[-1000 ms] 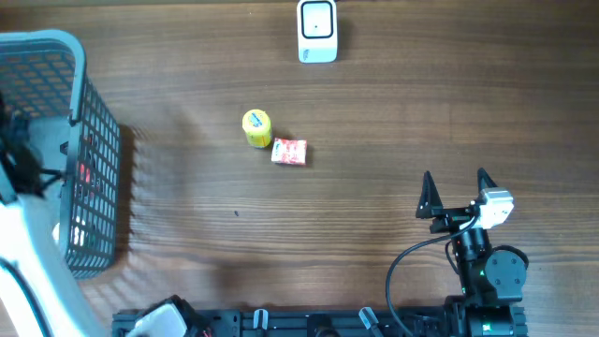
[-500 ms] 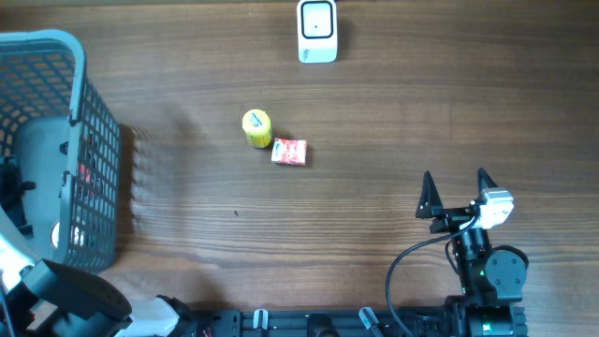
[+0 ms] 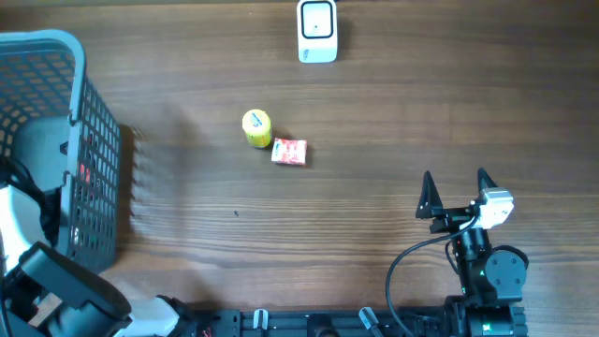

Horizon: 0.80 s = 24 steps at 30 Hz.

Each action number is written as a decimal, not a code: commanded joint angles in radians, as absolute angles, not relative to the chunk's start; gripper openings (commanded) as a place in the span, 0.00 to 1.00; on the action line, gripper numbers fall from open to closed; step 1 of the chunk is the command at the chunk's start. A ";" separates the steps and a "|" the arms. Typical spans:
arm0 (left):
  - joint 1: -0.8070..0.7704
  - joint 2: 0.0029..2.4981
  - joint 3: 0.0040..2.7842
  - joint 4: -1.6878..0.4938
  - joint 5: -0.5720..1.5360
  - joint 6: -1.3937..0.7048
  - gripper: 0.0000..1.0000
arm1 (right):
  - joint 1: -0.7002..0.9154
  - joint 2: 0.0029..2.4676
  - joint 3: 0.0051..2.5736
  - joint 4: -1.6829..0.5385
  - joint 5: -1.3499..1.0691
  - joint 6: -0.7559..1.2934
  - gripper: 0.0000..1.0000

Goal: Scan the item barcode
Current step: 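Reach into the basket and grasp the tin can with the left gripper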

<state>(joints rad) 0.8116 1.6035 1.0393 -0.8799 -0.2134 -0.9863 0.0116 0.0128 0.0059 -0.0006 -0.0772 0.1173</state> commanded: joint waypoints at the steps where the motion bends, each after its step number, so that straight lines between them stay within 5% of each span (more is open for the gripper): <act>1: 0.813 1.605 1.006 -0.849 -0.255 -0.999 0.98 | 0.016 0.010 0.005 0.002 -0.067 0.133 1.00; 13: 0.813 1.605 0.848 -0.657 -0.255 -0.999 0.98 | 0.015 0.010 0.005 0.002 -0.067 0.133 1.00; 15: 0.813 1.605 0.825 -0.633 -0.255 -0.999 0.92 | 0.016 0.010 0.005 0.002 -0.067 0.133 1.00; 17: 0.813 1.605 0.821 -0.627 -0.255 -0.999 0.72 | 0.016 0.010 0.005 0.002 -0.067 0.133 1.00; 24: 0.813 1.605 0.821 -0.623 -0.247 -0.999 0.71 | 0.015 0.010 0.005 0.002 -0.067 0.133 1.00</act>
<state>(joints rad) 0.8139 1.5902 0.8650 -0.6304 -0.2829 -0.9829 0.0116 0.0128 0.0063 -0.0006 -0.0772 0.1173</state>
